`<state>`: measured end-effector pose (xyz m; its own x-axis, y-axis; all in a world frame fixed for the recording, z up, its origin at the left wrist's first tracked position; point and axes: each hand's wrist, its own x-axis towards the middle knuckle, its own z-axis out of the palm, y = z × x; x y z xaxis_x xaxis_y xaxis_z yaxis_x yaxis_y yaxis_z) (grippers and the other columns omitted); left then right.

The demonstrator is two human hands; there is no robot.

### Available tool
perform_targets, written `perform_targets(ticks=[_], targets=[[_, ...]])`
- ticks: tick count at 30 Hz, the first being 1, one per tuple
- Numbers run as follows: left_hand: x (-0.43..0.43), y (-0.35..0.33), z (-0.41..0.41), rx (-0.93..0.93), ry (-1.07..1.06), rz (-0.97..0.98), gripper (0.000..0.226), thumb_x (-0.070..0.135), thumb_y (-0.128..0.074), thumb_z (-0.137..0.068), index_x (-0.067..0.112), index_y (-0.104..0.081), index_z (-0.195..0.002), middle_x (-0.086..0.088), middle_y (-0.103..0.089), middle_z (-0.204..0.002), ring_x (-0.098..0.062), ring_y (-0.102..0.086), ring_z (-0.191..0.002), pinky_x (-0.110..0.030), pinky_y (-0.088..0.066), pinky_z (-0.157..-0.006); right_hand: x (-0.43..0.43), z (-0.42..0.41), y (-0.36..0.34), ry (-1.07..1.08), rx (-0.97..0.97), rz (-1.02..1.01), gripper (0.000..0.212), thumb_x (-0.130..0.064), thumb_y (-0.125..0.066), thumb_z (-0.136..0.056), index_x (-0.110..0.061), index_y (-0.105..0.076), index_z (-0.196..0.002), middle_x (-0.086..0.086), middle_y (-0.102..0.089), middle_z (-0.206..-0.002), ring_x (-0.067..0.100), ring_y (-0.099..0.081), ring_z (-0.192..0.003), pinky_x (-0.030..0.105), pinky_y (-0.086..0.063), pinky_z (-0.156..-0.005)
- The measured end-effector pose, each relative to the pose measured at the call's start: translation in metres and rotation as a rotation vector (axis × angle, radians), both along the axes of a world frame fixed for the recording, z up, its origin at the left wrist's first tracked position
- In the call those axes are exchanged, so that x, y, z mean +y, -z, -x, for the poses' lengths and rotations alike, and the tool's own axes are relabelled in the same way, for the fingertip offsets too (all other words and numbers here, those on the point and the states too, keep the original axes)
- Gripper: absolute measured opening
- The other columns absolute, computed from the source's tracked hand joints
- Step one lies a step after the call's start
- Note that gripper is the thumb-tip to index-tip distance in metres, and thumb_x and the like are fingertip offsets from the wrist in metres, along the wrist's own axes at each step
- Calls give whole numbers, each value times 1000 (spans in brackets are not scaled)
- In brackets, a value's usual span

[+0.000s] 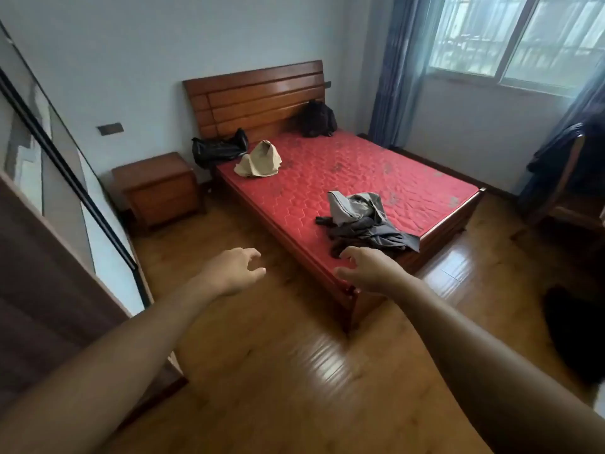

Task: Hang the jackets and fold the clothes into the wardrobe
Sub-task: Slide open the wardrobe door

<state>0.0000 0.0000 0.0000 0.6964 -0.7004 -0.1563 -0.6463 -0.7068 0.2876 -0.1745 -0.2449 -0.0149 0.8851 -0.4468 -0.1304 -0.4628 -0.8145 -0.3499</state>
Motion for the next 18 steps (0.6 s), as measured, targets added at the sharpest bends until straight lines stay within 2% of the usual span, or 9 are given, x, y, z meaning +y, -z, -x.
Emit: perform_targets(ticks=[4,8,14,18], targets=[[4,4,-6,15,-53,-17,54,53,-55,-97,29,-49,-145,0,-56,-142,-20,-56,-126,-41,-52,-100,0,-16,0,-32,29,1,53,-62,-59,-86,-23,-62,-121,5,-67,-117,26,-64,-108,42,-54,-91],[1,7,-25,15,-94,-9,54,52,-55,-97,28,-49,-146,-1,-56,-143,-22,-55,-127,-43,-51,-101,-6,-47,1,-66,29,-7,55,-62,-59,-87,-25,-60,-127,4,-65,-124,26,-62,-113,43,-53,-94],[-19,20,-81,20,-140,5,54,53,-54,-98,29,-48,-146,0,-54,-144,-22,-56,-126,-40,-52,-99,-25,-112,5,-130,15,5,50,-57,-59,-92,-25,-60,-130,3,-65,-122,25,-62,-111,40,-52,-90],[-35,24,-132,32,-161,14,54,53,-54,-98,30,-48,-146,0,-53,-146,-22,-54,-129,-40,-51,-100,-44,-167,1,-147,48,-2,45,-55,-60,-93,-23,-61,-125,4,-67,-117,26,-63,-108,41,-53,-89]])
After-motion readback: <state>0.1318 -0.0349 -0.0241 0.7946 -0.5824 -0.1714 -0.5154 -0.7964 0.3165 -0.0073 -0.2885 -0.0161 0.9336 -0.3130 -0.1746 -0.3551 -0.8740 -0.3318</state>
